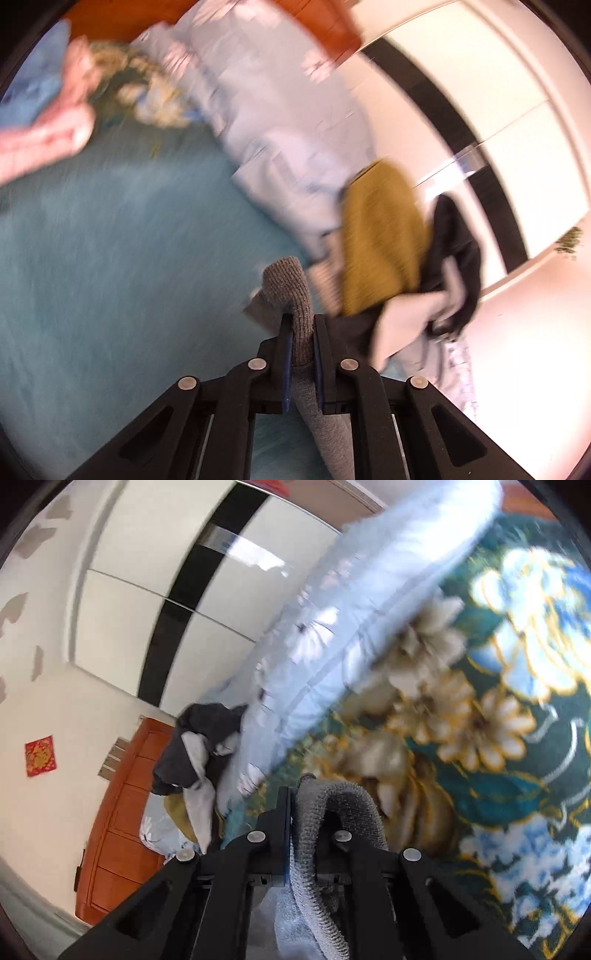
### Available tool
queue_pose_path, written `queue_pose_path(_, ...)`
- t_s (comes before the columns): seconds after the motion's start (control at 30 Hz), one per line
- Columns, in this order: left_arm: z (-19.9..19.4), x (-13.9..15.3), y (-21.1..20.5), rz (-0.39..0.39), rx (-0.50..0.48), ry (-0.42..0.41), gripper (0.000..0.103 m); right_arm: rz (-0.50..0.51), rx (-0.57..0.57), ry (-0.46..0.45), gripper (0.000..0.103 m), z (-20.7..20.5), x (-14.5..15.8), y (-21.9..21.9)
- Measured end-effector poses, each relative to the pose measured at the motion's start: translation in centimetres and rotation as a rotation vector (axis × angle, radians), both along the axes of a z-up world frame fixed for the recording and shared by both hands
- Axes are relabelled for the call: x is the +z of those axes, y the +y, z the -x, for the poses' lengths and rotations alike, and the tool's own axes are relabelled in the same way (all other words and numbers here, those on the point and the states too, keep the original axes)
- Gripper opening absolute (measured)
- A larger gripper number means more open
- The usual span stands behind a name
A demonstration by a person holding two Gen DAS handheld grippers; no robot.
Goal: Fold clothes
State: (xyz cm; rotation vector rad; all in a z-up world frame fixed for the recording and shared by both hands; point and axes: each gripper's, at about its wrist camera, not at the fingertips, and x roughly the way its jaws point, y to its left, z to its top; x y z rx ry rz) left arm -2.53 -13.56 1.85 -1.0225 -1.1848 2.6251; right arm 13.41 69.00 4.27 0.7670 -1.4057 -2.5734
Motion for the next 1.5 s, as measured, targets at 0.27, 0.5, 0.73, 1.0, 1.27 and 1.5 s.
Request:
queue_pose_path(0.27, 2.0, -2.9, -1.7, 0.107, 0.041, -0.166, 0.011, -0.090, -0.010, -0.207, 0.007, 5.6, -3.9, -0.3)
queue_pose_path(0.5, 1.4, -7.6, -3.8, -0.038, 0.064, -0.262, 0.023, -0.062, -0.031, -0.317, 0.012, 5.4, -7.1, 0.0)
queue_pose_path(0.73, -0.3, -7.1, -4.3, -0.090, -0.031, -0.248, 0.063, -0.218, -0.042, -0.291, 0.041, 1.3, -2.8, -1.6)
queue_pose_path(1.0, -6.1, -7.0, -7.3, -0.155, -0.012, -0.236, 0.063, -0.197, -0.164, -0.339, 0.041, -9.1, -3.3, -3.1)
queue_pose_path(1.27, -14.1, -4.8, -10.2, -0.122, 0.039, -0.173, 0.064, 0.130, -0.235, -0.298, 0.041, -16.8, -8.2, -5.4)
queue_pose_path(1.5, -21.1, -4.6, -12.6, -0.134, 0.109, -0.134, 0.065, 0.096, -0.193, -0.274, 0.041, -14.4, -8.2, -9.3)
